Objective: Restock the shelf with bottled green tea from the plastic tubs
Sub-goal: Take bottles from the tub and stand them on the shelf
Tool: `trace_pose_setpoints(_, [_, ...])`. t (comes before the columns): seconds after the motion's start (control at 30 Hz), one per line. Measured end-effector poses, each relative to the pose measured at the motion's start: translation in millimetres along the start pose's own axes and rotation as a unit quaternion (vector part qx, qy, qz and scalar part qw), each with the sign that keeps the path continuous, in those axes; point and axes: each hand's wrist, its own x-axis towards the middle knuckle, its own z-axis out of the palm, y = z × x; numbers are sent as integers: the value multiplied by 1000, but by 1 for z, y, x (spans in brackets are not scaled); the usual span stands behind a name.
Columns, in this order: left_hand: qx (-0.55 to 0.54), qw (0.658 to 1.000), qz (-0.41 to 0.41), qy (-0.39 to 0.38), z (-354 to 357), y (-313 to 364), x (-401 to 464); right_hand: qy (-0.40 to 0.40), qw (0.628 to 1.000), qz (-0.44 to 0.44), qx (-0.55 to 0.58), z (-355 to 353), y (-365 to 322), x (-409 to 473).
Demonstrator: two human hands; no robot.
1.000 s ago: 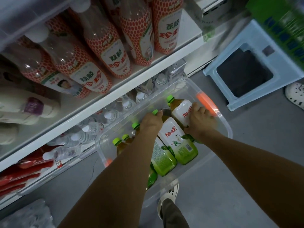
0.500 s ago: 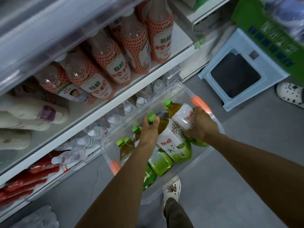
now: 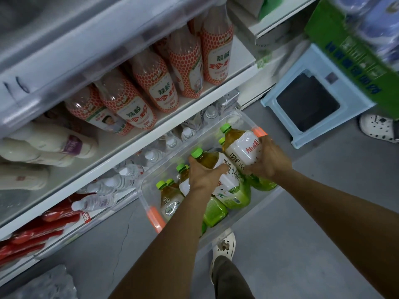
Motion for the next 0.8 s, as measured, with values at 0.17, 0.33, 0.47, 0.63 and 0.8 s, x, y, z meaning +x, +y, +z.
trace_pose_setpoints(0.17, [-71,996,27,-45,-51,19,-27,-50,990,15,131,-37,-15,-22])
trace_pose_setpoints(0.33, [-151,983,37,-100,-119,23,-65,-118,956,4,269,-61,-39,-69])
trace_pose_setpoints(0.47, [-269,953,61,-124,-172,16,-102,-181,923,-31,337,-66,-73,-123])
trace_pose_setpoints(0.63, [-329,932,109,-108,-249,-6,-161,-255,886,-49,384,-38,-130,-198])
trace_pose_setpoints(0.8, [-361,919,143,-70,-351,-63,-235,-294,869,-104,384,14,-208,-311])
